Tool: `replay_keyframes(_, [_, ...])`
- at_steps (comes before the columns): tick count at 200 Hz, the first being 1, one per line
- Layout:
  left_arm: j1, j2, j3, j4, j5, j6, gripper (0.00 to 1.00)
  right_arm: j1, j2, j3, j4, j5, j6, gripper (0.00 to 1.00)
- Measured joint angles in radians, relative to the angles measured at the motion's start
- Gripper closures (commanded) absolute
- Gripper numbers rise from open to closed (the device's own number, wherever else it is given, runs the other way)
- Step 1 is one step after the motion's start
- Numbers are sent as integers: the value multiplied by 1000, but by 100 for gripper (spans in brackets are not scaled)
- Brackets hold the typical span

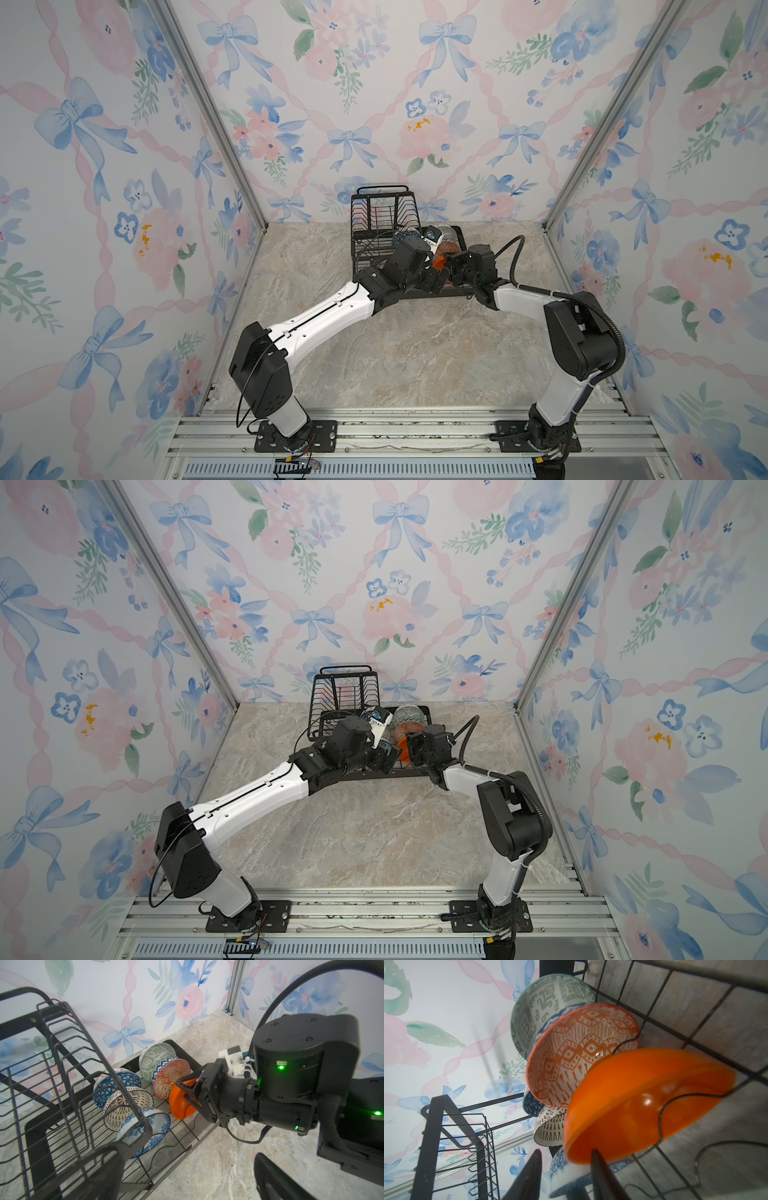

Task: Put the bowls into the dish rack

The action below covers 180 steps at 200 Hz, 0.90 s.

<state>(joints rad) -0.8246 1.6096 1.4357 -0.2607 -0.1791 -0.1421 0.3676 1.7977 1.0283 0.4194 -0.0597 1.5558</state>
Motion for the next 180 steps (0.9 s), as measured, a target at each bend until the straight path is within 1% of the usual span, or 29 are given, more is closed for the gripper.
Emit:
replay_keyframes(46, [0,0,0,0,0,0,2,0,-31,0,-2,0,0,56])
replay_keyframes(100, [0,-5,0,0,-15,7,2,0,-40,0,-19,-1,1,48])
replay_keyframes(142, [17,-27,-4,-4,-26,21,2,0,-61,0,-29,-9,14,36])
replay_keyframes(171, [34,-52,-8,-27,-33,47,2,-4,-95,0,-47,-17,11,25])
replay_keyframes(180, [42,-62,-8,-31,-34,57,2,-6,-105,2,-51,-18,12,20])
